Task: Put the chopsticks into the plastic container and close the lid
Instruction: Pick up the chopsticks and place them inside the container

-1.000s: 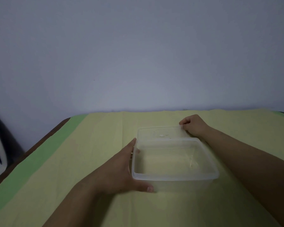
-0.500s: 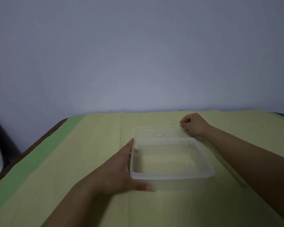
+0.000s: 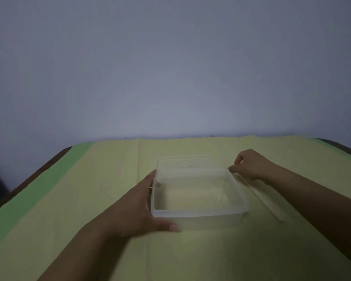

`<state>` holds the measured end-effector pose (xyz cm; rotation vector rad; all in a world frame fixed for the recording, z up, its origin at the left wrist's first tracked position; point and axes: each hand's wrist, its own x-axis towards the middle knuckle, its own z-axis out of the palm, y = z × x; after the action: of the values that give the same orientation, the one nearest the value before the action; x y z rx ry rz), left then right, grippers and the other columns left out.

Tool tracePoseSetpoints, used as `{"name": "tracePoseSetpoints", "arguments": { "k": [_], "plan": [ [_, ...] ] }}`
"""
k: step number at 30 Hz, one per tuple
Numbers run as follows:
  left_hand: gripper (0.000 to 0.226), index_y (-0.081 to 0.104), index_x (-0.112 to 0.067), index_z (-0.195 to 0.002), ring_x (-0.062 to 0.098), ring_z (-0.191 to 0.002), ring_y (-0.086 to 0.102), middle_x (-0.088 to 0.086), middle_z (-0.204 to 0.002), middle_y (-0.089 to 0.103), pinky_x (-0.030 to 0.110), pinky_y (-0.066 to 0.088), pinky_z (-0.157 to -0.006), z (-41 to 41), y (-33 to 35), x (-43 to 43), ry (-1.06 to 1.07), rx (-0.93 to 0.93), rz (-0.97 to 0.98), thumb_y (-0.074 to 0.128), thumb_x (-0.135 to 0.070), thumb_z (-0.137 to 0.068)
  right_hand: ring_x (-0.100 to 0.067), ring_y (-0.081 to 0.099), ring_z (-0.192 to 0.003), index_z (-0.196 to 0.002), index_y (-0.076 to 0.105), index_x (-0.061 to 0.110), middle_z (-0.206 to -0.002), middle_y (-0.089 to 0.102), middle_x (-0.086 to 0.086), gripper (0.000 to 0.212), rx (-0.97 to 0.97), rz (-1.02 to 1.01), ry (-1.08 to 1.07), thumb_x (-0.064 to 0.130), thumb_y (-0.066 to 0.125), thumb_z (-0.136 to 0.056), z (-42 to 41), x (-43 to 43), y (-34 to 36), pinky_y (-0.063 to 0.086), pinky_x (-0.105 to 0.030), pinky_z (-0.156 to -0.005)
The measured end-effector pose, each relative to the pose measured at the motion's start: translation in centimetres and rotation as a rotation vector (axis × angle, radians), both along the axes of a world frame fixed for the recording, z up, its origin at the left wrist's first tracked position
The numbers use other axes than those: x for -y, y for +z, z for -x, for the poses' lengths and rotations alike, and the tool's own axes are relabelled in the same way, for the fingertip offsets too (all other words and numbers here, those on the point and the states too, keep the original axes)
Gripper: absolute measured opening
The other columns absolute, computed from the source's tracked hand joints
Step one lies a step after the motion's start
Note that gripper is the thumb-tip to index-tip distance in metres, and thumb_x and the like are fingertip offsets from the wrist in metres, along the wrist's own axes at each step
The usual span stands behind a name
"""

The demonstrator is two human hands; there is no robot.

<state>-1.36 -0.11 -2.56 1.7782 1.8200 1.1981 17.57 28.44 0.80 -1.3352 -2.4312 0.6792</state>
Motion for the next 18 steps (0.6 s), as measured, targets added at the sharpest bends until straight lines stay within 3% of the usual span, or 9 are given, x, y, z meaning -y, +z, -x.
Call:
{"name": "tracePoseSetpoints", "arguments": {
  "k": [2,4,10,14,18],
  "plan": [
    [0.107,0.028,-0.086,-0.127,-0.025,-0.119,0.051,-0.053,-0.133,0.049,-0.008,0.04,-0.081,0.0,0.0,0.0,0.001,-0.013,-0.006,0.101,-0.045,-0.061,-0.02,0.045,-0.068,-0.076,0.062,0.005,-0.079,0.051,-0.012,0.023,0.062,0.008,-0.001,0.024,0.076,-0.073,-1.1,0.8,0.1,0.032,-0.03,-0.062],
    [0.108,0.028,-0.087,-0.127,-0.025,-0.118,0.052,-0.053,-0.131,0.05,-0.008,0.04,-0.081,0.0,-0.1,0.0,0.004,-0.019,-0.005,0.102,-0.043,-0.061,-0.022,0.047,-0.066,-0.076,0.055,0.01,-0.077,0.053,-0.011,0.021,0.116,0.007,-0.029,0.021,0.073,-0.074,-2.2,1.5,0.0,0.034,-0.03,-0.061],
    [0.109,0.028,-0.09,-0.123,-0.03,-0.113,0.05,-0.059,-0.126,0.047,-0.01,0.039,-0.077,-0.1,-0.2,0.1,0.009,-0.032,-0.017,0.102,-0.041,-0.059,-0.027,0.055,-0.068,-0.092,0.063,-0.001,-0.092,0.07,-0.017,0.027,0.181,0.042,-0.112,0.019,0.067,-0.074,-4.6,2.7,-0.6,0.04,-0.03,-0.06],
    [0.109,0.027,-0.089,-0.125,-0.029,-0.115,0.05,-0.058,-0.128,0.047,-0.01,0.04,-0.077,-0.1,-0.2,0.2,0.013,-0.017,-0.004,0.102,-0.046,-0.059,-0.026,0.051,-0.066,-0.081,0.056,0.009,-0.081,0.06,-0.011,0.013,0.178,0.044,-0.097,0.014,0.065,-0.072,-5.0,3.4,-0.8,0.037,-0.03,-0.061],
    [0.105,0.028,-0.087,-0.128,-0.028,-0.115,0.052,-0.056,-0.129,0.049,-0.009,0.041,-0.077,-0.4,0.0,0.3,0.012,-0.004,-0.001,0.098,-0.057,-0.056,-0.023,0.05,-0.072,-0.084,0.055,0.009,-0.086,0.059,-0.009,0.014,0.187,0.007,-0.064,0.011,0.063,-0.073,-5.3,3.8,-1.3,0.036,-0.029,-0.063]
  ]
}}
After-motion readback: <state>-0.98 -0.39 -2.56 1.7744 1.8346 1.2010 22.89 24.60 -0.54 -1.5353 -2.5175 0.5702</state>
